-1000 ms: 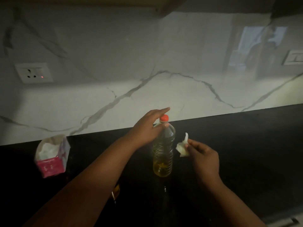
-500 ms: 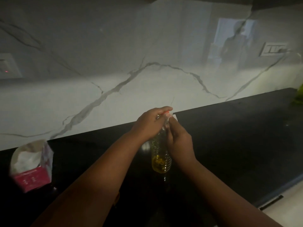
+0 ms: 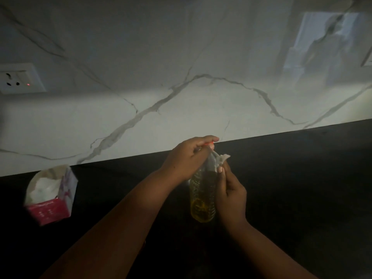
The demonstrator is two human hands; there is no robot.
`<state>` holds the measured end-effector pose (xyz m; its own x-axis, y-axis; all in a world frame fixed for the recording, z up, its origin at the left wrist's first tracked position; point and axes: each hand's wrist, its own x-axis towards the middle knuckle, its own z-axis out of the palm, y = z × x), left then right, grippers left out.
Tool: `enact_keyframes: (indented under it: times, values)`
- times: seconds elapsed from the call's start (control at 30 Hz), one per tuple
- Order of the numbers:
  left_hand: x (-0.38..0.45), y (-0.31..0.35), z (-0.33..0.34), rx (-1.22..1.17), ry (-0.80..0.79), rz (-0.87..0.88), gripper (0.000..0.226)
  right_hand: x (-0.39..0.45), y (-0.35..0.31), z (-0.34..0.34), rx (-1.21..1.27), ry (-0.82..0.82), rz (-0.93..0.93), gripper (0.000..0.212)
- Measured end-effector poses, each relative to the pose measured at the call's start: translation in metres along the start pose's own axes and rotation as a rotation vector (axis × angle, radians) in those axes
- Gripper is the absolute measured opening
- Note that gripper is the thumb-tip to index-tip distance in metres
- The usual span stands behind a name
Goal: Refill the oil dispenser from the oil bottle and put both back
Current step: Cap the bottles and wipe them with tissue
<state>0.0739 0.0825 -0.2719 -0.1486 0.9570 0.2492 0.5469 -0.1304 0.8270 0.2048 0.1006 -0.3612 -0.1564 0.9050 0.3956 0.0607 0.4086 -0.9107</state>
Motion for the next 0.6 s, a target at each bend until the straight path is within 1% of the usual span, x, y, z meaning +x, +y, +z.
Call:
enact_keyframes:
  times: [0.03, 0.07, 0.13, 0.27, 0.33, 0.4, 0.53, 0.6]
  values:
    - [0.001, 0.0, 0.001, -0.002, 0.002, -0.002, 0.027, -0.001, 0.003, 0.0, 0.029, 0.006, 0.049, 0.029]
    - [0.001, 0.0, 0.001, -0.004, 0.005, -0.003, 0.026, -0.002, 0.007, -0.001, 0.037, 0.015, 0.094, 0.028]
    - [0.002, -0.002, 0.002, -0.001, 0.014, 0.0, 0.025, -0.008, 0.015, 0.0, 0.016, -0.013, 0.192, 0.037]
    - [0.001, -0.005, 0.004, -0.015, 0.038, 0.007, 0.024, -0.014, 0.04, -0.001, 0.006, -0.091, 0.449, 0.042]
    - [0.001, -0.006, 0.004, -0.028, 0.044, 0.022, 0.024, -0.012, 0.054, -0.001, -0.012, -0.141, 0.562, 0.042]
    - [0.001, -0.006, 0.004, -0.029, 0.046, 0.029, 0.024, -0.011, 0.062, -0.001, 0.0, -0.188, 0.66, 0.037]
    - [0.001, -0.008, 0.004, -0.04, 0.046, 0.031, 0.024, -0.005, 0.056, -0.004, 0.022, -0.235, 0.756, 0.027]
    - [0.001, -0.008, 0.004, -0.042, 0.051, 0.036, 0.024, 0.003, 0.038, -0.005, 0.113, -0.237, 0.794, 0.021]
